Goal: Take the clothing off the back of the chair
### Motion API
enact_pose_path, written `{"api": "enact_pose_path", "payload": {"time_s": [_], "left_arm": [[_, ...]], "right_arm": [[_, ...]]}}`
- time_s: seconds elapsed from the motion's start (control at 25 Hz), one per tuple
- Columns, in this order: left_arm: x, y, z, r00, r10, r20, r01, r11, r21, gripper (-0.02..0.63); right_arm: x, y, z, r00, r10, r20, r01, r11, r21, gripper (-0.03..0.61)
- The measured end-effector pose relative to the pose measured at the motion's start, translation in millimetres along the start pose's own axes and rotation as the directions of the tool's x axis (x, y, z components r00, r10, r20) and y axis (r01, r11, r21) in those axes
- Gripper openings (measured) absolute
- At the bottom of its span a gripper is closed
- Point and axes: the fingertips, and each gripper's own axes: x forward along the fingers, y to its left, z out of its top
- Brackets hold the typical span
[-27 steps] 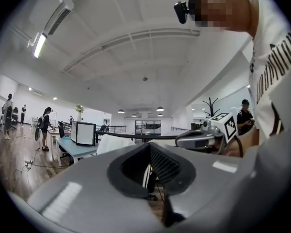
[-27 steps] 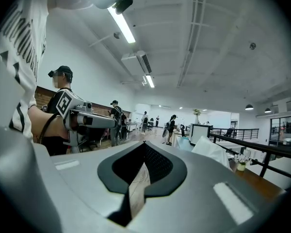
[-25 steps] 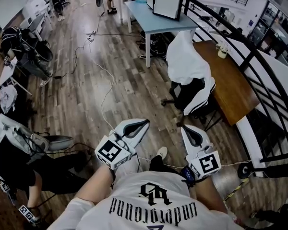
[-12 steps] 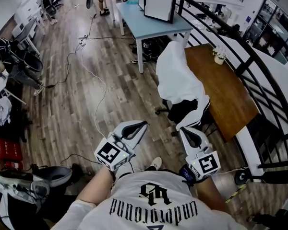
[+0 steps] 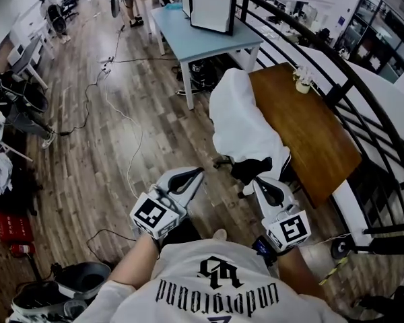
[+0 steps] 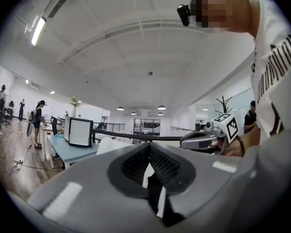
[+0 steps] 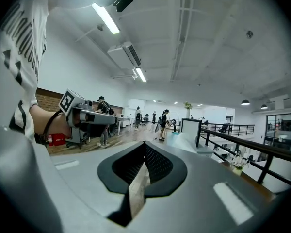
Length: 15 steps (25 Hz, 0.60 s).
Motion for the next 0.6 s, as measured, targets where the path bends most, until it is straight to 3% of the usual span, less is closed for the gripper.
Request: {"api": "enact_pose_path", "payload": {"time_s": [0.28, 0.6], "left_arm": [[59.7, 53.1, -4.0, 0.99, -0.138, 0.001, 0.138, 0.99, 0.011, 0.049], [99.1, 139.2, 8.6, 0.954, -0.299, -0.005, 0.298, 0.953, 0.05, 0.049]], "right_arm": [[37.9, -42.4, -2.6, 0.991, -0.131, -0.007, 0.131, 0.991, 0.001, 0.003], [107.7, -71.0, 12.0, 0.957, -0.29, -0.019, 0.29, 0.957, 0.003, 0.003]]}}
